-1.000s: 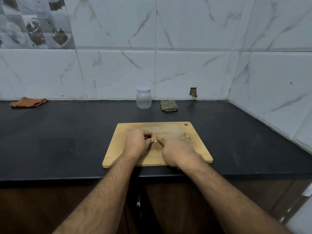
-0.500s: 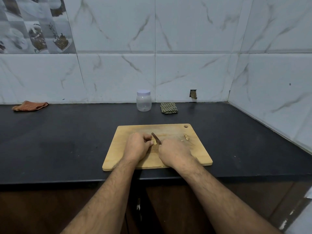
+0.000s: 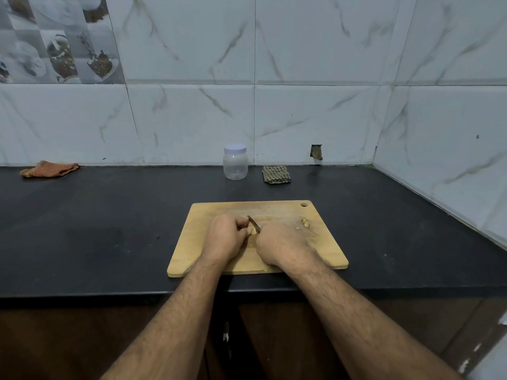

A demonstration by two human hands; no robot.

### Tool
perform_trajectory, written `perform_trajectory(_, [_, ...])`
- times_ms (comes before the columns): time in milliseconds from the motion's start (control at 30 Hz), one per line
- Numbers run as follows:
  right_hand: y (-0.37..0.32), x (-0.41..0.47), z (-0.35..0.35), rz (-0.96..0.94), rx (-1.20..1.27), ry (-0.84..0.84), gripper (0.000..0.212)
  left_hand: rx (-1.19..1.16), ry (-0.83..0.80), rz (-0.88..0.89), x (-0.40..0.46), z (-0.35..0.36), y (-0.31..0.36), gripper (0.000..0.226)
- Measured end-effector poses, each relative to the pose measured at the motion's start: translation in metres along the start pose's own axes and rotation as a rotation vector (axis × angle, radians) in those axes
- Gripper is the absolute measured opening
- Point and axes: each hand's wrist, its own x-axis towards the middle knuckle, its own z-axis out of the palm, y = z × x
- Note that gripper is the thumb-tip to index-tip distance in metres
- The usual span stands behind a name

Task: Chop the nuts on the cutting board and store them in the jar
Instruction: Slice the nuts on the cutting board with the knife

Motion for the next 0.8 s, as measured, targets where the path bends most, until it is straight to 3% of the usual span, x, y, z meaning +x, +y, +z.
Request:
perform_trajectory(300, [-0.007, 0.007, -0.007, -0.04, -0.026, -0.114, 0.026, -0.006, 0.009, -0.007, -0.002, -0.001, 0.003, 0.012])
perform_trajectory(567, [0.016, -0.034, -0.003, -0.012, -0.009, -0.095, 0.026, -0.006, 0.035, -0.049, -0.005, -0.003, 0.007, 0.019])
perform_trajectory(800, [0.016, -0.028, 0.003, -0.001, 0.004, 0.018, 0.024, -0.035, 0.037, -0.066, -0.007, -0.003, 0.008, 0.022])
